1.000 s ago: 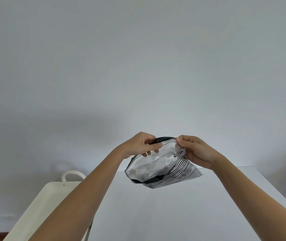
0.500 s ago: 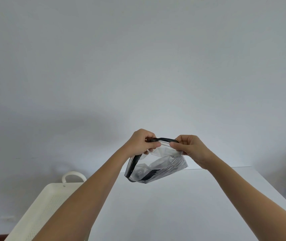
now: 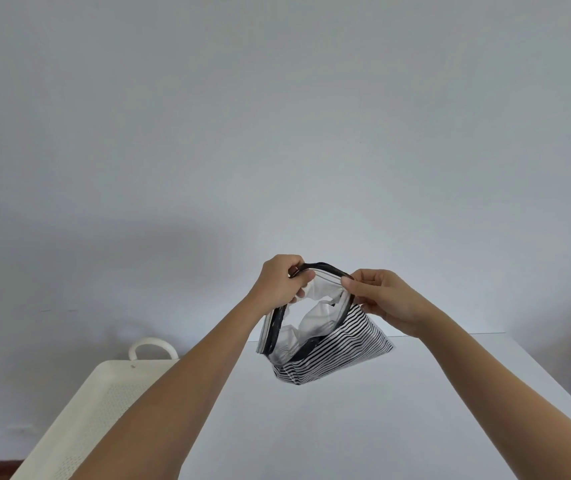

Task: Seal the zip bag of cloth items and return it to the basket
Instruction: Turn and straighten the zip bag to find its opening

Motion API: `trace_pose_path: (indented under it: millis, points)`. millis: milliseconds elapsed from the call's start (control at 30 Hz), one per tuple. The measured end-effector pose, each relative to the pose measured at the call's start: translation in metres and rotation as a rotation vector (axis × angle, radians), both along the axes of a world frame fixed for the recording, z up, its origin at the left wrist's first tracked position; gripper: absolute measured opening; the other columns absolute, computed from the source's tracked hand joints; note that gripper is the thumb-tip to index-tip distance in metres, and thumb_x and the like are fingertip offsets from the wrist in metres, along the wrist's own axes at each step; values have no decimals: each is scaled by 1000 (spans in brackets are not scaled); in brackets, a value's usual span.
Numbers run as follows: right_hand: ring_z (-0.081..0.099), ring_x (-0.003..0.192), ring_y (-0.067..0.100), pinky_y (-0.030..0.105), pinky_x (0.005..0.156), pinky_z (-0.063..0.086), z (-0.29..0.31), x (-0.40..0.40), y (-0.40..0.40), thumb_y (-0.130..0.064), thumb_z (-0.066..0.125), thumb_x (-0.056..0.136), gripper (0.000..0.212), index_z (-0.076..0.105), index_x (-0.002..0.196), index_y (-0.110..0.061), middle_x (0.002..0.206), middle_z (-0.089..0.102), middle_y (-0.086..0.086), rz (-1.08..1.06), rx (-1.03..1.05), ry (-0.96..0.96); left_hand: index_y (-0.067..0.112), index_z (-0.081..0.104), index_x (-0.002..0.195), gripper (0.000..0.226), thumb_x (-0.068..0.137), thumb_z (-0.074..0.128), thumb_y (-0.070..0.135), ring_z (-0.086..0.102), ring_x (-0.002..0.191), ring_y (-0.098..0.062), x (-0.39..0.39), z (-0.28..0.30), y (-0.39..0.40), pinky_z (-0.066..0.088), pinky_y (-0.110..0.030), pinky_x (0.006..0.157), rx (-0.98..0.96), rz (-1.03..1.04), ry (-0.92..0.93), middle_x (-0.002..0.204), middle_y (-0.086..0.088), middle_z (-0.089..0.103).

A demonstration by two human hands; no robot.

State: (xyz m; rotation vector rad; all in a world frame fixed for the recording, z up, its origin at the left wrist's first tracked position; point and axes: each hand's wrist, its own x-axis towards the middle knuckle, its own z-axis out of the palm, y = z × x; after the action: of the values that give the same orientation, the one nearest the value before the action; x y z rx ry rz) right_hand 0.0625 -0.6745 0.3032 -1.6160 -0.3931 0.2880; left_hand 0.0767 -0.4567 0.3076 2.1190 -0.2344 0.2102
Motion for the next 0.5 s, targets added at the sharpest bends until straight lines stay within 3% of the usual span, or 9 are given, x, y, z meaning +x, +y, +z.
trace_pose_path:
  millis: [100,167,300,433,500]
  points:
    - [43,62,9,24,62,32,-2,-1,-2,-24,75,81,23,57,78,-9,69,53,-1,-7,-16,-43,7,60,83,17,95,60,20,60,53,-11,-2,-2,2,44,-15,47,42,5,2,69,-3,64]
    - [44,60,10,23,60,34,-2,-2,-2,-17,73,84,20,57,73,-12,67,53,1,-28,-9,-57,10,59,82,16,96,58,19,60,56,-11,-3,-1,3,47,-19,58,65,-39,29,71,-3,67]
    - [56,66,14,23,67,48,3,-3,-5,-21,74,78,18,59,76,-10,78,61,12,0,44,10,12,63,91,18,95,60,29,64,63,-9,-6,5,6,47,-21,69,11,-183,171,79,-1,72]
    - [70,83,24,30,78,58,7,-6,-4,-19,71,78,21,59,86,-5,89,73,17,115,106,95,37,67,105,24,90,58,53,69,69,-10,-8,10,2,53,-23,69,33,-286,304,83,3,70]
    - [72,84,24,29,77,58,9,-9,0,-18,70,80,20,59,87,-3,88,74,16,163,111,111,31,71,106,33,91,55,56,68,78,-10,-7,9,-2,55,-26,72,50,-280,307,90,1,69]
